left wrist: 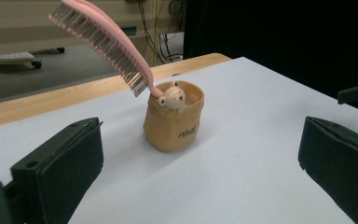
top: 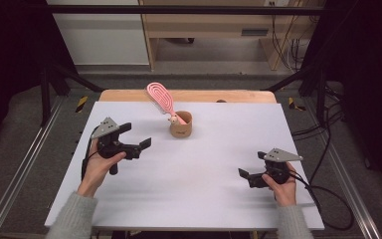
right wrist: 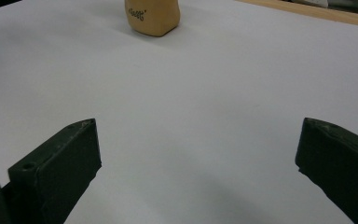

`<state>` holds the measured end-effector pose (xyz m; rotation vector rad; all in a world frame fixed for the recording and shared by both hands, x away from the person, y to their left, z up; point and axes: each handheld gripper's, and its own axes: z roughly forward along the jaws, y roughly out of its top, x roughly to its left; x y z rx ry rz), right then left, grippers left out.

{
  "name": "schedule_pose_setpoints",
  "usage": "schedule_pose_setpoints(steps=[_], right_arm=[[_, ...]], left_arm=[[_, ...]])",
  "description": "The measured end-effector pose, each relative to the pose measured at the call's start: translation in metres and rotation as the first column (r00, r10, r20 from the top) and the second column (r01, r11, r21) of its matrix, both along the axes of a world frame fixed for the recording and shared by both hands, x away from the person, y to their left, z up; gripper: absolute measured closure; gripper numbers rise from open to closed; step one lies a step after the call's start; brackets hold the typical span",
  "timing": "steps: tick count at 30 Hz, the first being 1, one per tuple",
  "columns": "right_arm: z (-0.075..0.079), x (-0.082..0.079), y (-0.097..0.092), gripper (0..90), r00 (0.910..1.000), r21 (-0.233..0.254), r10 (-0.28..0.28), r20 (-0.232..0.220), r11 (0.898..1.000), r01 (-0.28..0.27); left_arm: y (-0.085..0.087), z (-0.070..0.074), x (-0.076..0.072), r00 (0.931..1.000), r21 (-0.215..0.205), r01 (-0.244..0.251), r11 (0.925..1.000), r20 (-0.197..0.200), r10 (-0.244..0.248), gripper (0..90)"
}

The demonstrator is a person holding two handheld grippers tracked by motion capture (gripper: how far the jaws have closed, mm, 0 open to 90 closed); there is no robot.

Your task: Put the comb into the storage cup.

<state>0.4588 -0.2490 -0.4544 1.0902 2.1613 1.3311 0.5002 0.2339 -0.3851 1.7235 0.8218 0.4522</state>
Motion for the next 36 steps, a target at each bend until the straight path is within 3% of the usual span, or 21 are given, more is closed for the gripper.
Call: schedule_pose_setpoints(steps=[13,23,36], right_arm=[[0.000,0.000,0.000,0.3,1.0000,0.001,0.002,0.000,1.000,-0.002],[0.000,-0.001,0.000,0.3,1.0000,0.001,0.002,0.001,1.000,-0.002],[-0.002,0.000,0.000,0.3,1.0000,-0.006,0.009,-0.003,1.000,-0.009]], left_arm=[[0.024,-0.040,-0.020,0.9987,0.024,-0.006,0.9997,-0.051,0.008,0.0],[0.040,-0.062,-0.029,0.9966,0.051,-0.021,0.9985,-0.079,0.025,0.0],[0.053,-0.073,-0.028,0.9932,0.076,-0.053,0.9957,-0.099,0.060,0.0]])
